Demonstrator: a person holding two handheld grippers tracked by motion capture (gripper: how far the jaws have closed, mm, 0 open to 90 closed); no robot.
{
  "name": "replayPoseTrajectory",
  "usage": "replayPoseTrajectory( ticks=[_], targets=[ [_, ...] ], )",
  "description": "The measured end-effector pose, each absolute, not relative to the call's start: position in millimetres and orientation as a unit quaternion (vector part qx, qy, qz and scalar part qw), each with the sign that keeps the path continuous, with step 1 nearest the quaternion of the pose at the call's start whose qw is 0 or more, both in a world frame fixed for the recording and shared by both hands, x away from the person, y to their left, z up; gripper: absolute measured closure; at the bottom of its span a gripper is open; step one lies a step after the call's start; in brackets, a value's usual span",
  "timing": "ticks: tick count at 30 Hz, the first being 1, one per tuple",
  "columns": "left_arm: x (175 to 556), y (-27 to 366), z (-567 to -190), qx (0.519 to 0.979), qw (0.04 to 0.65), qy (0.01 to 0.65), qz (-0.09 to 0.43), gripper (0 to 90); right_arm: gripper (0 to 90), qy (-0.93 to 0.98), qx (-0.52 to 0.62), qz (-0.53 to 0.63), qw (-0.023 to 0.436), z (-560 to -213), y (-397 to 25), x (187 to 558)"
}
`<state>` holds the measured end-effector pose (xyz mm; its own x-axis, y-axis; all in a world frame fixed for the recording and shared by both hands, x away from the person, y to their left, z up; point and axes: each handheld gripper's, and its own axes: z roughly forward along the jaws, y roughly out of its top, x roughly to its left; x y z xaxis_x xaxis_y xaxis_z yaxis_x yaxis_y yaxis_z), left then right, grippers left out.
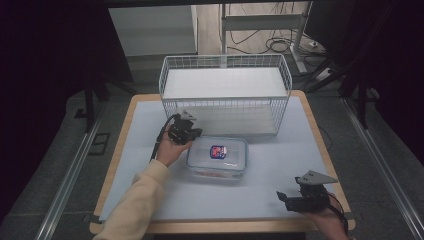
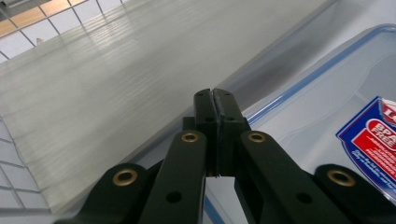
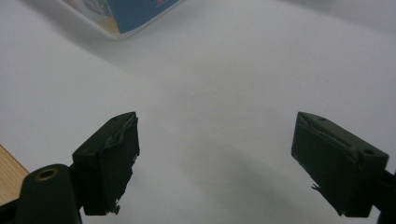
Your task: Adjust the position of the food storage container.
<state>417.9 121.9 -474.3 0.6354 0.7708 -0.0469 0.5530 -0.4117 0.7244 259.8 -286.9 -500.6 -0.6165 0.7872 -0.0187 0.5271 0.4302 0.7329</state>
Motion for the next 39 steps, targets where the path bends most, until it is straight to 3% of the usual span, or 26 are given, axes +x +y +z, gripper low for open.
replayPoseTrajectory(
  ticks=[5, 9, 25, 39],
  targets=[
    [414, 123, -470, 0.833, 0.366, 0.393, 0.132, 90.0, 15.3, 0.825, 0.399, 0.356, 0.183, -501, -287, 260],
    [413, 117, -471, 0.838, 0.342, 0.384, 0.181, 90.0, 15.3, 0.826, 0.398, 0.354, 0.182, -501, -287, 260],
    [422, 118, -485, 0.843, 0.337, 0.393, 0.144, 90.0, 15.3, 0.827, 0.398, 0.353, 0.184, -501, -287, 260],
    [394, 137, -464, 0.819, 0.385, 0.396, 0.156, 90.0, 15.3, 0.823, 0.398, 0.360, 0.186, -500, -289, 261]
  ],
)
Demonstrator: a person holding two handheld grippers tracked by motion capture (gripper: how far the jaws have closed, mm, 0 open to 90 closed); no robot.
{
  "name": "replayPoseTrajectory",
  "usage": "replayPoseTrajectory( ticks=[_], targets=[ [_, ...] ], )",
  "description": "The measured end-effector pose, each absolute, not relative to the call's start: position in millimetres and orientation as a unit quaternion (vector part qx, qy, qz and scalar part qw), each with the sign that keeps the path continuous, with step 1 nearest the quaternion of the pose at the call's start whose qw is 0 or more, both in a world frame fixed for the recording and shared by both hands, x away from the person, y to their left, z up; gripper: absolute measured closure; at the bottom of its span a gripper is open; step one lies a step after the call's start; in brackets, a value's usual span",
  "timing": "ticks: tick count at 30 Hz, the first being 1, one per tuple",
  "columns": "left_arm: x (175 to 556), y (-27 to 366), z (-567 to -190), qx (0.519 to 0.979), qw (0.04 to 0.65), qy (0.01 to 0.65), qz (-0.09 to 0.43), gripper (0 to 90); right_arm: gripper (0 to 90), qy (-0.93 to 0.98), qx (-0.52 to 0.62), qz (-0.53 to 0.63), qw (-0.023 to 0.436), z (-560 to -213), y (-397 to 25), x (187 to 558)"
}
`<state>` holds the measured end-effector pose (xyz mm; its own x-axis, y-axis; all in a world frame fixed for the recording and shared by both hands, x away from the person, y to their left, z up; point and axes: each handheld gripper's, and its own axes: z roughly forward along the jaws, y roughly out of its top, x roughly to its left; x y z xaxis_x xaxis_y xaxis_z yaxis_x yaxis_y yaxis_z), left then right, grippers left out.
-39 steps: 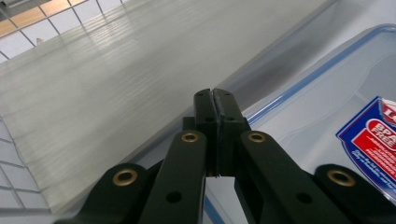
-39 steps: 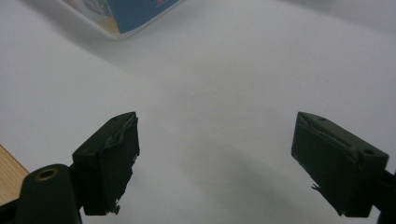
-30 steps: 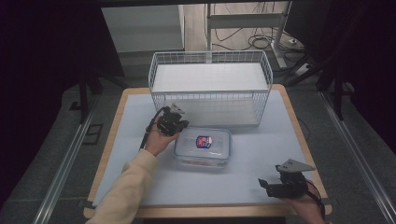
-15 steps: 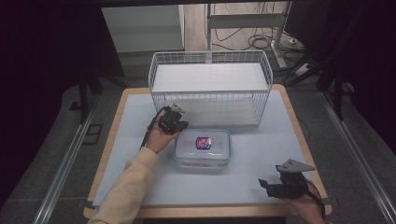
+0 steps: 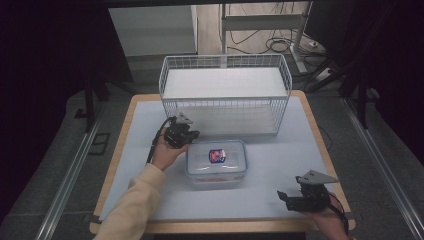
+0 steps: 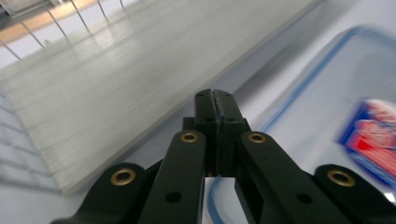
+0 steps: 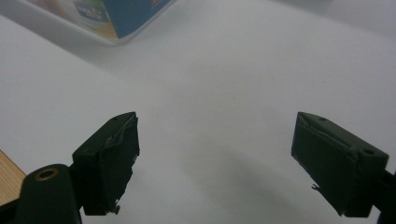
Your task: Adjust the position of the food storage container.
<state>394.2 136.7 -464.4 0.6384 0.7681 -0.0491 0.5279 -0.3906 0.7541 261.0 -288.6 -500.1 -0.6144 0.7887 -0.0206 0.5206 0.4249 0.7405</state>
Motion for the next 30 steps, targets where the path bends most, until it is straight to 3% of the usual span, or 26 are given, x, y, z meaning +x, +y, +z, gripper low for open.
replayPoseTrajectory(
  ticks=[4, 10, 13, 16, 21, 30],
  targets=[
    [367, 153, -458, 0.790, 0.431, 0.417, 0.129, 86.9, 15.3, 0.823, 0.389, 0.370, 0.185, -498, -287, 262],
    [338, 169, -460, 0.774, 0.450, 0.433, 0.103, 81.8, 14.6, 0.814, 0.380, 0.404, 0.172, -491, -280, 265],
    [320, 177, -462, 0.768, 0.459, 0.438, 0.087, 71.2, 14.6, 0.813, 0.368, 0.419, 0.165, -488, -276, 265],
    [312, 178, -463, 0.764, 0.458, 0.449, 0.068, 52.2, 14.4, 0.809, 0.380, 0.420, 0.157, -483, -271, 270],
    [305, 180, -465, 0.756, 0.468, 0.457, 0.037, 36.6, 14.2, 0.803, 0.385, 0.439, 0.125, -471, -261, 284],
    [307, 186, -474, 0.745, 0.472, 0.472, 0.006, 30.3, 14.7, 0.797, 0.391, 0.454, 0.072, -464, -250, 310]
  ],
)
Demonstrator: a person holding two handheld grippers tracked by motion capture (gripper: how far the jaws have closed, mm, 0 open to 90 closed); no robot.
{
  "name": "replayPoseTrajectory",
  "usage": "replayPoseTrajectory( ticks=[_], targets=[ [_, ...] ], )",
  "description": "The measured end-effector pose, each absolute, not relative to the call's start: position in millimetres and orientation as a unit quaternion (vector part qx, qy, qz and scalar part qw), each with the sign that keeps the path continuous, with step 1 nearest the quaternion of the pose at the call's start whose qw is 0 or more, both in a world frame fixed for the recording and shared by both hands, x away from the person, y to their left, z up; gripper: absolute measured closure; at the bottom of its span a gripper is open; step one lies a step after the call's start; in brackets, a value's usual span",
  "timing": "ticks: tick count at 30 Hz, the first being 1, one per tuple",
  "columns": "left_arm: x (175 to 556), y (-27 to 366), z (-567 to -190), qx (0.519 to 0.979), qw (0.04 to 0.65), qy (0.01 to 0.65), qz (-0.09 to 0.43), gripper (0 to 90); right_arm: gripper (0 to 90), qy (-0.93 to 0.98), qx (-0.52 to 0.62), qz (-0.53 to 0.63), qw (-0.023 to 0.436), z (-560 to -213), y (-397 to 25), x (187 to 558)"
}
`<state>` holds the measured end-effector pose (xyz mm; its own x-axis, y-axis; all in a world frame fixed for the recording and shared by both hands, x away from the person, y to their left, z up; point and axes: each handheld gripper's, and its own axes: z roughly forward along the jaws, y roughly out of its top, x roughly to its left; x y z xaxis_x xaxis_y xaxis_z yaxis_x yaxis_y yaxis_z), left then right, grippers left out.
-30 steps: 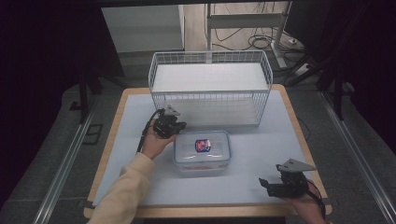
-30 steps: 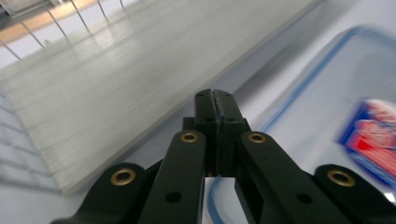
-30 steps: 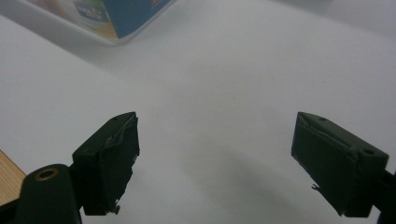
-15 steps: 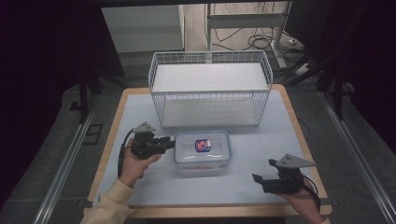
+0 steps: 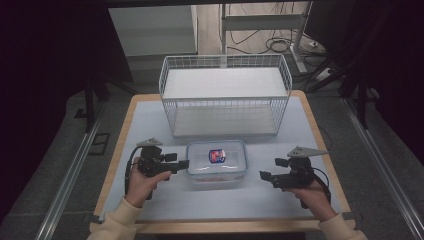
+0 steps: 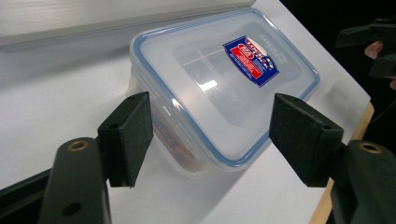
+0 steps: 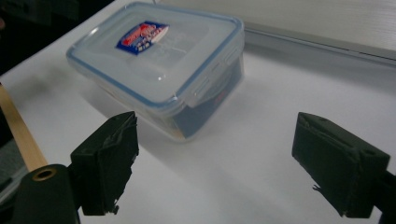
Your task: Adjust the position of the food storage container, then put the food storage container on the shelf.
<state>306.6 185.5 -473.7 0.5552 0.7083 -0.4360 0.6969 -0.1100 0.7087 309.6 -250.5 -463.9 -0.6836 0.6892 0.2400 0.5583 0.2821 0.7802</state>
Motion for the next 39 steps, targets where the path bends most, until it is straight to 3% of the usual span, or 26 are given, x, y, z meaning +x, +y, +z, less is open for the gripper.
replayPoseTrajectory(
  ticks=[9, 25, 31, 36, 39],
  targets=[
    [311, 185, -480, 0.732, 0.478, 0.485, -0.025, 27.8, 14.1, 0.771, 0.421, 0.477, 0.032, -458, -245, 328],
    [327, 179, -511, 0.714, 0.476, 0.502, -0.109, 27.4, 17.8, 0.771, 0.441, 0.458, -0.040, -485, -210, 368],
    [332, 178, -518, 0.706, 0.481, 0.504, -0.125, 28.3, 18.0, 0.766, 0.449, 0.452, -0.084, -499, -206, 380],
    [336, 181, -521, 0.702, 0.481, 0.508, -0.133, 32.1, 17.9, 0.769, 0.446, 0.448, -0.099, -504, -202, 381],
    [339, 181, -524, 0.697, 0.485, 0.510, -0.142, 29.8, 17.6, 0.766, 0.447, 0.449, -0.107, -507, -201, 381]
  ],
)
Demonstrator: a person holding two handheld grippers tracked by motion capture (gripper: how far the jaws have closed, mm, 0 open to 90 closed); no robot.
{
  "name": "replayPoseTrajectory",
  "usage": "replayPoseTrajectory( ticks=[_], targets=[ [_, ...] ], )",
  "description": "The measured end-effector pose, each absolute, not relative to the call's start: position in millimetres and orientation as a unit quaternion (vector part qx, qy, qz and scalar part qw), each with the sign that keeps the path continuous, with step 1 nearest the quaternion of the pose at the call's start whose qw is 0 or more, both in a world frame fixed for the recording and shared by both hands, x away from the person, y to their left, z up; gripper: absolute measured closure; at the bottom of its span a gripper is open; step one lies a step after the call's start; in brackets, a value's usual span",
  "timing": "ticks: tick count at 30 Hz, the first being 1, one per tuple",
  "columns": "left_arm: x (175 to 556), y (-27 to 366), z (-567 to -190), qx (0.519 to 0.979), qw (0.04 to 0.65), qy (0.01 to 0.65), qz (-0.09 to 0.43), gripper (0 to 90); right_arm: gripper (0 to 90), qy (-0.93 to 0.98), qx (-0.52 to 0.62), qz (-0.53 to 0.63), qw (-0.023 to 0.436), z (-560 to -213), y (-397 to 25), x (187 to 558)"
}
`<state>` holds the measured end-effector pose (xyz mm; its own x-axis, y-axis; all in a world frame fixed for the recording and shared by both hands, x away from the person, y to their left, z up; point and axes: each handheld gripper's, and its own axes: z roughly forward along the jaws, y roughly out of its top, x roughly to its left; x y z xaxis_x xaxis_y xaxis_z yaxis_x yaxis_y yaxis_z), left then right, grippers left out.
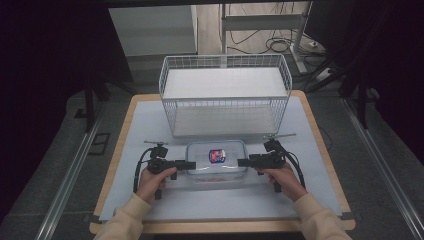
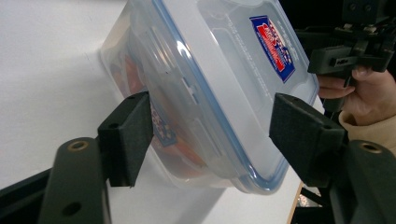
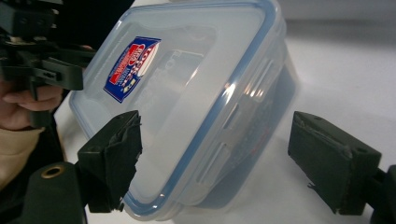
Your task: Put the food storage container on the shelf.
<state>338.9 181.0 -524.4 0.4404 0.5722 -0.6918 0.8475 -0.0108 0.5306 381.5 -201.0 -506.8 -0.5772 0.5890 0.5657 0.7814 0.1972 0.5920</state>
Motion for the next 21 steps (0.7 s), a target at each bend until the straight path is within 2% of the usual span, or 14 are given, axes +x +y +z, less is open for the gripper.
replayPoseTrajectory(
  ticks=[6, 8, 13, 21],
  targets=[
    [342, 176, -527, 0.696, 0.484, 0.507, -0.154, 25.9, 16.9, -0.762, -0.449, -0.452, 0.119, -510, -201, 383],
    [341, 176, -525, 0.694, 0.483, 0.512, -0.148, 28.2, 17.4, -0.761, -0.448, -0.453, 0.126, -511, -201, 383],
    [339, 178, -525, 0.690, 0.486, 0.514, -0.150, 30.9, 23.4, -0.757, -0.440, -0.459, 0.152, -513, -198, 383],
    [332, 177, -522, 0.696, 0.491, 0.507, -0.134, 32.9, 30.7, -0.753, -0.438, -0.467, 0.151, -510, -203, 381]
  ],
)
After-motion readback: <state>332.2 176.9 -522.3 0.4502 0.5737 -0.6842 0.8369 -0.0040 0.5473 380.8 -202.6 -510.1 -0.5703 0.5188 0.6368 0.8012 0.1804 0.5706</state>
